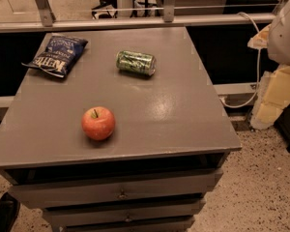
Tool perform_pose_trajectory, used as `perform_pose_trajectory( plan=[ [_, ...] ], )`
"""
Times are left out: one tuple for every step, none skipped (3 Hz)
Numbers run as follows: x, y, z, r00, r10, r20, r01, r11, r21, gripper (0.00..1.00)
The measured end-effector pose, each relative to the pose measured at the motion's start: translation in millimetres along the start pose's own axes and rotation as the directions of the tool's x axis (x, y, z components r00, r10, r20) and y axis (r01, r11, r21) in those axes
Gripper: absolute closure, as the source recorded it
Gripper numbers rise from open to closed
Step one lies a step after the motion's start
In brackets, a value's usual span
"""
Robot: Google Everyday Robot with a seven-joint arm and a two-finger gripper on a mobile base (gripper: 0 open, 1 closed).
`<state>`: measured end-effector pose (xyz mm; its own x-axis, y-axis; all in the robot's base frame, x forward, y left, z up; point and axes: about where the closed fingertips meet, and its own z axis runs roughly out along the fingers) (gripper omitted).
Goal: Place green can upright
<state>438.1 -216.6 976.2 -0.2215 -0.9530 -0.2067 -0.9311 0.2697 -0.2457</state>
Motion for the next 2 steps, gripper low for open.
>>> perform_pose_trajectory(
  plan=[
    [-4.7, -3.8, -1.9, 1.0, 0.0, 0.011, 0.0, 1.0, 0.009, 0.0],
    [-30.9, -24.9, -12.0, 0.997, -0.003, 0.071, -0.001, 0.9984, 0.057, 0.0]
  ],
)
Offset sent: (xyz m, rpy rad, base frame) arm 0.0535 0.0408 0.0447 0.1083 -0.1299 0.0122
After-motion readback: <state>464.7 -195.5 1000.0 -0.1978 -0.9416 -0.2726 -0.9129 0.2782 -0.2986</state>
